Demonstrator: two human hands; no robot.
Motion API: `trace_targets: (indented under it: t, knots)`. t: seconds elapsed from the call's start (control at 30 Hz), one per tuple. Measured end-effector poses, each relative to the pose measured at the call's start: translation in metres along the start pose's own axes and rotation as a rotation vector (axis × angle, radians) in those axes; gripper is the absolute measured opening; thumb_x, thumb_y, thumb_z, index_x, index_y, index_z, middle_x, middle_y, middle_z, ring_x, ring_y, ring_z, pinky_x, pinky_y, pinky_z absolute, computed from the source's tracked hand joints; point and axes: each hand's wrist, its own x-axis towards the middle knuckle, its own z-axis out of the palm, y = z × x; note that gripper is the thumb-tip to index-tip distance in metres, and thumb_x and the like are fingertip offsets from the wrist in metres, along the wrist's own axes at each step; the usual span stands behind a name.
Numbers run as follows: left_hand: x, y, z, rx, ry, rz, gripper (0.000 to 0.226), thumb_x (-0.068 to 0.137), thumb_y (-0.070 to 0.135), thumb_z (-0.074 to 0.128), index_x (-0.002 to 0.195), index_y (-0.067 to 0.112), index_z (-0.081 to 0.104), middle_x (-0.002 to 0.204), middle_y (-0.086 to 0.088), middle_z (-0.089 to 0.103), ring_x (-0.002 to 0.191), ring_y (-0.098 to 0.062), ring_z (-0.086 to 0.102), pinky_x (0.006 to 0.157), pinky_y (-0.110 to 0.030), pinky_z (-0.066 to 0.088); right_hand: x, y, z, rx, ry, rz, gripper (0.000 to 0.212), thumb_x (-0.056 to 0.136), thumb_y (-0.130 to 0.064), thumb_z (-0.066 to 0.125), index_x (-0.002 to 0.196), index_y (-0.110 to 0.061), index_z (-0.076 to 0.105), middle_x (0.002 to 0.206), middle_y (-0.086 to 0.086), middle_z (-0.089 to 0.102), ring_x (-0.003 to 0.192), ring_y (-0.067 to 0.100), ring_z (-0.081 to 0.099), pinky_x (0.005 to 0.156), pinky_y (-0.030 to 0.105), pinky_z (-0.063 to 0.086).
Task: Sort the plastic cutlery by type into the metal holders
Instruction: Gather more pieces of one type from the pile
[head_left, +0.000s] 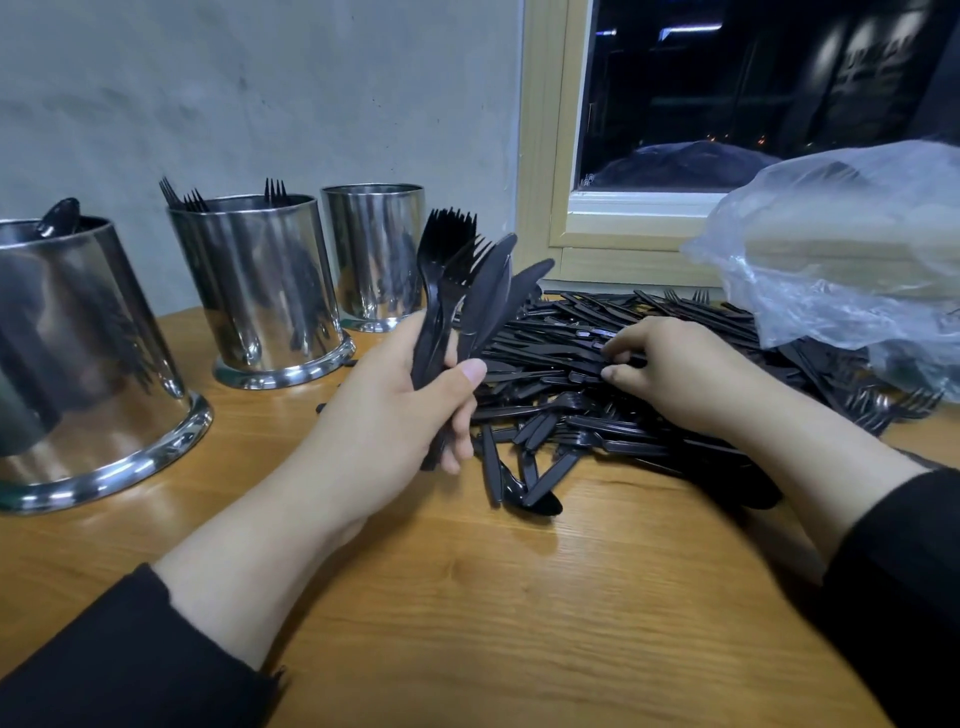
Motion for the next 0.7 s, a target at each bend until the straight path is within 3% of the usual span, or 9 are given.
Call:
trace_targets:
  t: [0.1,0.3,0.5,0.7]
  knots:
    - [0.000,0.000,0.000,-0.022,0.042,-0.026,0.015,0.104,0.019,0.054,0.094,0.014,0.044,0.068,-0.002,0.056,0.049,-0.023,0.048,0.045,-0.033,0.043,0.001,-0.002,0.001,-0.034,0.004,0.010,0.019,0.092,-0.027,0.068,0.110,-0.023,0.075,0.099,-0.002,0.070,0.087,0.015,0.056,0.075,0.024,0.039]
    - [-0.001,0.003,0.000,-0.061,0.103,-0.079,0.011,0.105,0.016,0.050,0.095,0.015,0.044,0.070,-0.003,0.056,0.049,-0.019,0.036,0.044,-0.027,0.032,-0.002,-0.005,-0.002,-0.081,0.001,0.010,0.021,0.090,-0.022,0.066,0.108,-0.027,0.076,0.088,-0.008,0.065,0.086,0.015,0.055,0.077,0.026,0.043]
    - [0.000,0.006,0.001,-0.095,0.108,-0.102,0.009,0.104,0.008,0.046,0.098,0.014,0.043,0.073,-0.006,0.061,0.049,-0.021,0.035,0.044,-0.026,0.031,-0.005,-0.010,-0.001,-0.092,0.081,0.005,0.018,0.089,-0.019,0.061,0.097,-0.024,0.076,0.094,0.003,0.073,0.097,0.027,0.064,0.090,0.039,0.051]
    - [0.000,0.007,0.000,-0.070,0.141,-0.060,0.011,0.105,0.009,0.045,0.096,0.015,0.042,0.076,-0.002,0.066,0.055,-0.026,0.038,0.044,-0.029,0.036,-0.007,-0.018,-0.013,0.049,0.327,-0.036,0.014,0.093,-0.019,0.058,0.099,-0.020,0.071,0.091,0.005,0.072,0.088,0.029,0.064,0.072,0.034,0.045]
